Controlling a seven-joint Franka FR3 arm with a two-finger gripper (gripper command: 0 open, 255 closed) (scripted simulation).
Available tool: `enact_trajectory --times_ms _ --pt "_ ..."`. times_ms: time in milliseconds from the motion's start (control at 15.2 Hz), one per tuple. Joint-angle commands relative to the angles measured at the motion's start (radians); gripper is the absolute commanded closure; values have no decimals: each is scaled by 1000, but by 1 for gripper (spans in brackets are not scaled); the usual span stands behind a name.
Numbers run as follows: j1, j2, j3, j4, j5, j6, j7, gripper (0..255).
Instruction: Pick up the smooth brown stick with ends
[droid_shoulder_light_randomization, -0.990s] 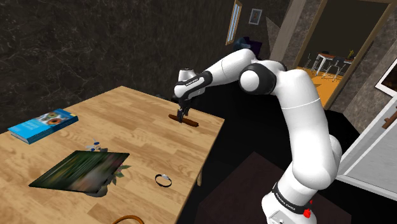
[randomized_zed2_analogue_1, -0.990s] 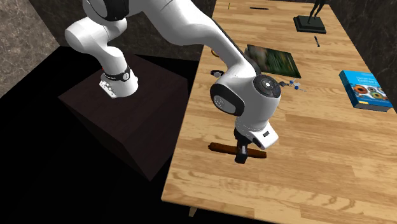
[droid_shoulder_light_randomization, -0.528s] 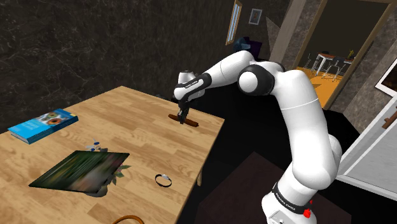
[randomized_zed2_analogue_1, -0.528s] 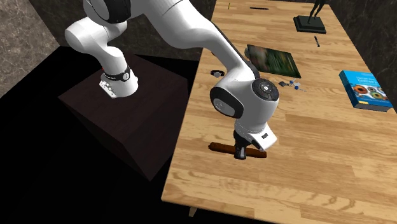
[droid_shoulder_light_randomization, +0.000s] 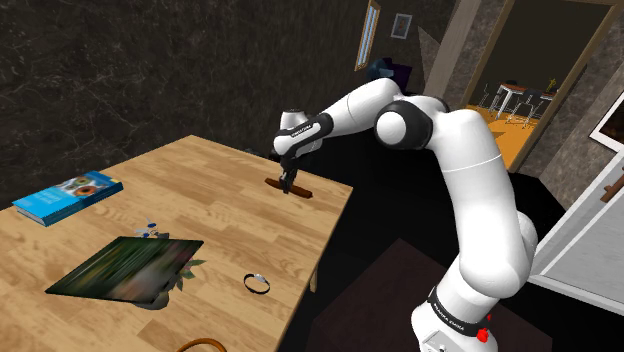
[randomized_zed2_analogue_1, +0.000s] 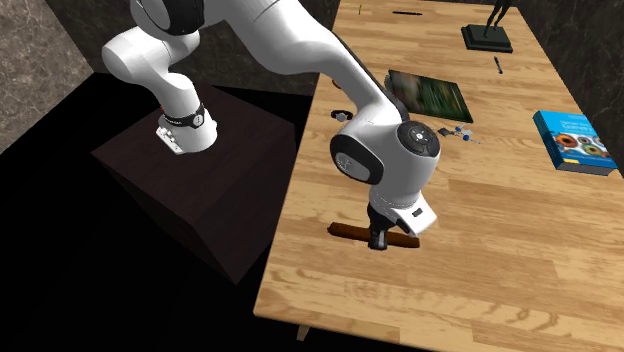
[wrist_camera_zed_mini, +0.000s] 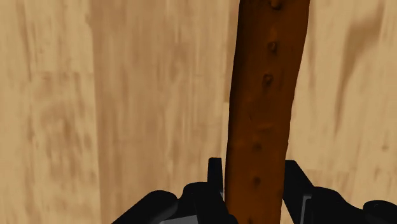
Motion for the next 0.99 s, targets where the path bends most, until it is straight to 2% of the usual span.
enact_trajectory --times_ms 0,924 --pt "1 -15 0 -3 -1 -12 0 255" --pt "2 -106 -2 20 -3 -127 -1 255"
